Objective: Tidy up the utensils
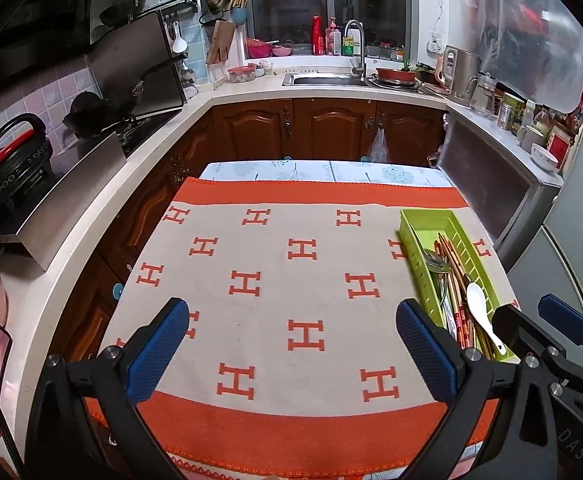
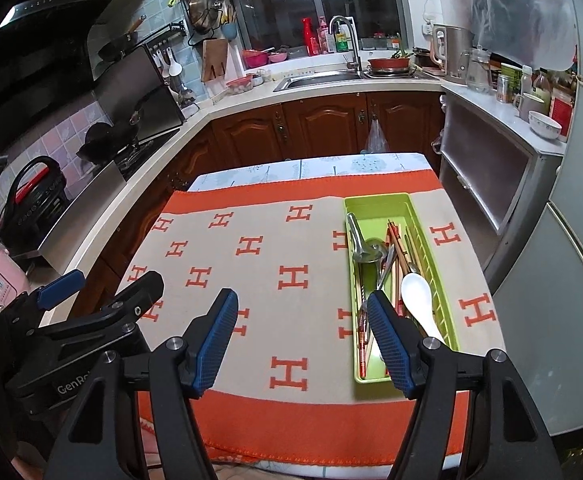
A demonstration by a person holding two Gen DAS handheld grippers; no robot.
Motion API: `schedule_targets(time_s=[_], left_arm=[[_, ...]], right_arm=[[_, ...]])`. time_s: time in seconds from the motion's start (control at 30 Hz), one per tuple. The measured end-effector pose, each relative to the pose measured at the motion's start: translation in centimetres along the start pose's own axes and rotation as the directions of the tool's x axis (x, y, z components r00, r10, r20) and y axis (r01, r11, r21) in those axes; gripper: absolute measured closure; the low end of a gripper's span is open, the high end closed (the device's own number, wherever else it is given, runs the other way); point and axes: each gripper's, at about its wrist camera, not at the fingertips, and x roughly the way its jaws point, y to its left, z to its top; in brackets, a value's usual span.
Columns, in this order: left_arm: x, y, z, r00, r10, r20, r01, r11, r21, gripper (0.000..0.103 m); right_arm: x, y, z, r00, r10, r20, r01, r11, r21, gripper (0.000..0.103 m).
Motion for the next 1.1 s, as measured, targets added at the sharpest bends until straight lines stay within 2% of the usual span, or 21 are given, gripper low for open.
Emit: schedule_targets(time_s=[1.1], left_arm=[[0.2,0.02,0.28,1.0,-0.008,-0.014,0.008,1.0,0.002,0.001]], right_arm=[[-0.14,0.05,0.02,1.0,-0.001,-0.002,0.001,1.0,0.002,0.035]])
